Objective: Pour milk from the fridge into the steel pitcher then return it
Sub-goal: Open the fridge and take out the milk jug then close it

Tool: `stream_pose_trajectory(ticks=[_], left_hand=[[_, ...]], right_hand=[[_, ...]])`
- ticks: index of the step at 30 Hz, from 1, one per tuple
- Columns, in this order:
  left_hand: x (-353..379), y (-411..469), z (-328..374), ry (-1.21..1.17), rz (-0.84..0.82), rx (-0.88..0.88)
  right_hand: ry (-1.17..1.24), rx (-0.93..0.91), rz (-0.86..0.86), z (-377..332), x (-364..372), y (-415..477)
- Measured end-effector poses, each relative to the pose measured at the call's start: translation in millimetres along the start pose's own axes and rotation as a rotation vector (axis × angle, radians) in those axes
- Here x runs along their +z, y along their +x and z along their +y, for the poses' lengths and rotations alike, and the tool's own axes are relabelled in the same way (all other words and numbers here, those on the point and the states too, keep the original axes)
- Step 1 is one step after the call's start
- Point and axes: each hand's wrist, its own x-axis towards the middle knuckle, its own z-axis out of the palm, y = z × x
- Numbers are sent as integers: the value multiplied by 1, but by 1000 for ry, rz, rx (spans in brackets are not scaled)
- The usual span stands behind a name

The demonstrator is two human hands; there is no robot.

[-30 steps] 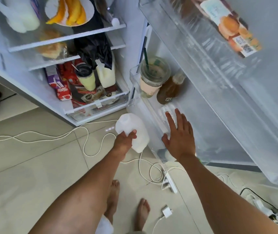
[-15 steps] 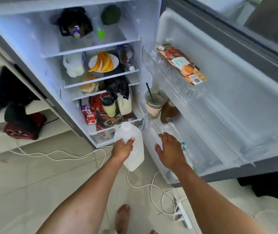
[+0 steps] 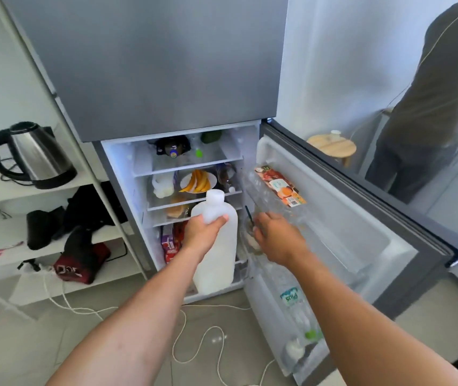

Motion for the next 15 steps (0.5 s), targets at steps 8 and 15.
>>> stream_pose_trajectory(ticks=[8,15], left_hand=[[2,-23,96,-59,53,177],[10,-43,133,-68,53,207]], right_hand=[[-395,125,255,19,-89,-24],[-441,490,78,42,-120,-58]])
